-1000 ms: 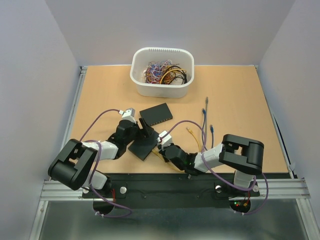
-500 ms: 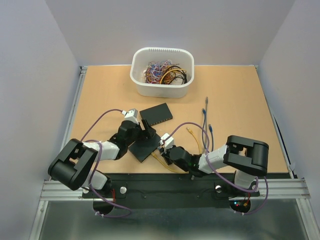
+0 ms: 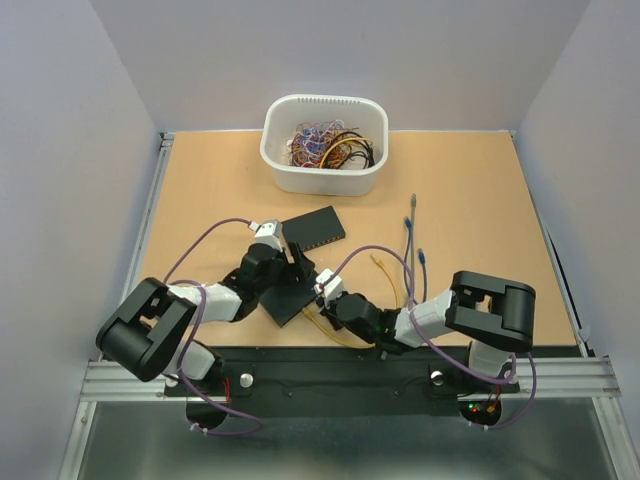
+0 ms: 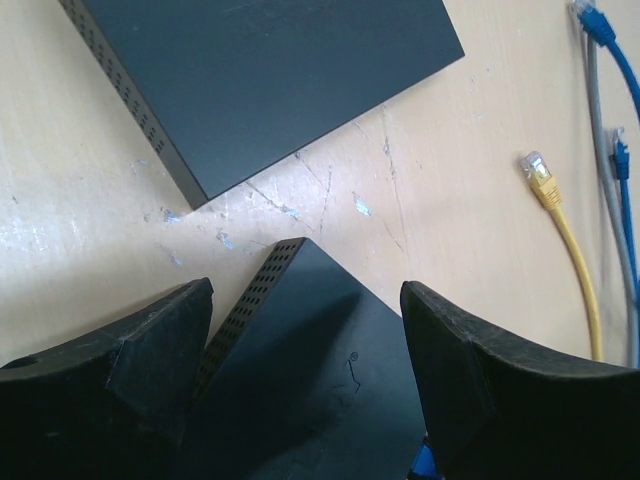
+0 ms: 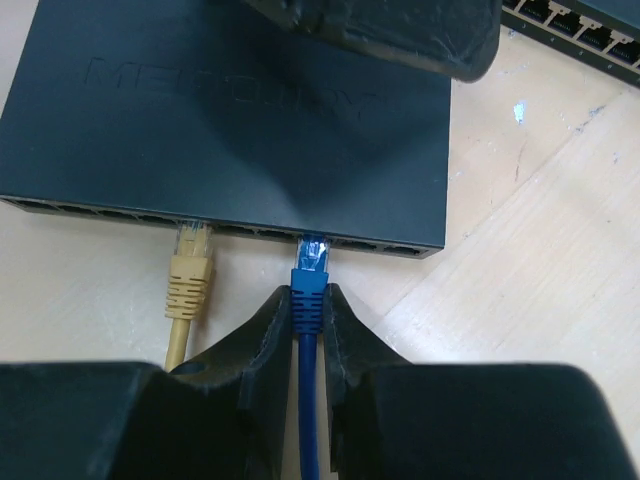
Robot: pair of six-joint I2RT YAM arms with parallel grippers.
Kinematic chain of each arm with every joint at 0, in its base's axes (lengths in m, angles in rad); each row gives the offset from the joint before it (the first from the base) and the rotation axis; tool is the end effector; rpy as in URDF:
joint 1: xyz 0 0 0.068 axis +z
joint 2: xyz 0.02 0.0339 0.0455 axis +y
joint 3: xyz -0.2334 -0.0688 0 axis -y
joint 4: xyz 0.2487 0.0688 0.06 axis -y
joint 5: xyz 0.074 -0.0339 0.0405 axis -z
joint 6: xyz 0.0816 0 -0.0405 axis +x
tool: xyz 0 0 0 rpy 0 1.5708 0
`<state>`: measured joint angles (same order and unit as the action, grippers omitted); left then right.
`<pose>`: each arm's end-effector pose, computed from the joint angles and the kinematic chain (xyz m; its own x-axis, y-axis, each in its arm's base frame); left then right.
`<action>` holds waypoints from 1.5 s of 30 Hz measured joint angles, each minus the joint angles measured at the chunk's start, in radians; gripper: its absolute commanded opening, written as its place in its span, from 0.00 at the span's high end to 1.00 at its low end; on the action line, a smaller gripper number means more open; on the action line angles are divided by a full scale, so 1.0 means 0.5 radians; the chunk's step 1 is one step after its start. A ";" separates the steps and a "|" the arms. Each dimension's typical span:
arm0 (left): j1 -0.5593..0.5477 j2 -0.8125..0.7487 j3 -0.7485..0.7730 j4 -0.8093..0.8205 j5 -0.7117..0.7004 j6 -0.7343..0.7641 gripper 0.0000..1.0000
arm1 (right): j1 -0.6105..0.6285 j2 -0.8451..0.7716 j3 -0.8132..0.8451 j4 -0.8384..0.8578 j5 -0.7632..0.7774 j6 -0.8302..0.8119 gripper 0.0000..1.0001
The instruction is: Insert the plug into the switch port
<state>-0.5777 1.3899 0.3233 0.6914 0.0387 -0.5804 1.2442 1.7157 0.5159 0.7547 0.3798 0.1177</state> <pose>0.2457 -0.1640 0.0973 -0.5725 -0.2809 -0.7703 0.3132 0.7933 -0.5221 0.1361 0.3076 0.0699 -0.2279 -0.3328 -0.9151 -0.7507 0.6585 -0.0525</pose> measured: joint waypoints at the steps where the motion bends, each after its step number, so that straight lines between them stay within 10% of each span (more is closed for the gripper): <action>1: -0.023 0.000 0.000 0.001 0.008 0.014 0.14 | -0.004 0.002 0.012 -0.015 -0.017 -0.023 1.00; 36: -0.363 0.265 -0.087 0.644 -0.646 0.064 0.14 | -0.010 0.107 0.276 -0.262 -0.005 -0.129 0.99; 45: -0.533 0.405 -0.150 0.968 -0.298 -0.319 0.14 | 0.028 0.220 0.378 -0.171 -0.192 -0.169 0.99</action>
<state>-0.8440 1.5925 0.2481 1.1755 -0.1104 -0.7399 1.2583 1.8259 0.7052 0.6693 0.2840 0.0330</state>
